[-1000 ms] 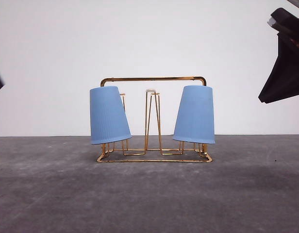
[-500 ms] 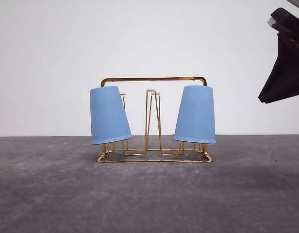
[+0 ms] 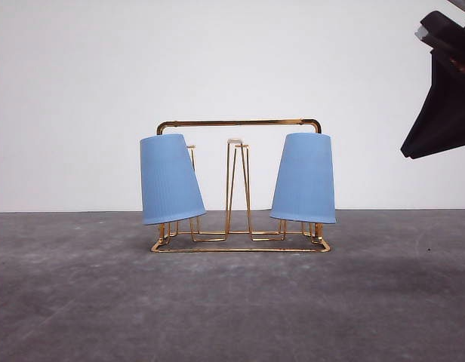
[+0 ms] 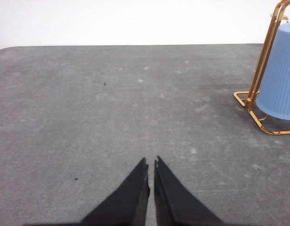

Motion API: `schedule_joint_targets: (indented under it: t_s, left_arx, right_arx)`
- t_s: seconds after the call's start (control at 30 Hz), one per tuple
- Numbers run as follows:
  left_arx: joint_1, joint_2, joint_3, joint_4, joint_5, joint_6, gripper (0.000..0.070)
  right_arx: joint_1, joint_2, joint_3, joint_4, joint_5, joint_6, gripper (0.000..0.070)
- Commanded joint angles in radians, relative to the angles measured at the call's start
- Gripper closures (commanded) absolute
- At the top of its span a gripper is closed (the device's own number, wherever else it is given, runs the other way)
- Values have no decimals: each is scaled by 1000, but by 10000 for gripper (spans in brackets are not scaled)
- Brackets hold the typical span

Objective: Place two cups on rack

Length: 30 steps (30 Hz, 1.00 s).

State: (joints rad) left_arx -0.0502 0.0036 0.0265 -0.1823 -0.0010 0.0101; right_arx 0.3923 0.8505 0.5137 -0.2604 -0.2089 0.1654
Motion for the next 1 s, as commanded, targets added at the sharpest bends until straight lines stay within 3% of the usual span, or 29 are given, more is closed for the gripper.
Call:
schedule_joint_targets:
  t_s: [0.0,0.43,0.6,0.97]
  left_arx:
    - [0,0,-14,0,0,3,700]
    - [0,0,-14,0,0,3,700]
    - [0,0,-14,0,0,3,700]
    - [0,0,-14,0,0,3,700]
  right_arx:
    - [5,4,8,13,0,6,665]
    - [5,4,8,98,0,4,665]
    - [-11,-32,7,73,24,-104,665]
    - [-269,-483,-324,111,119,-120,665]
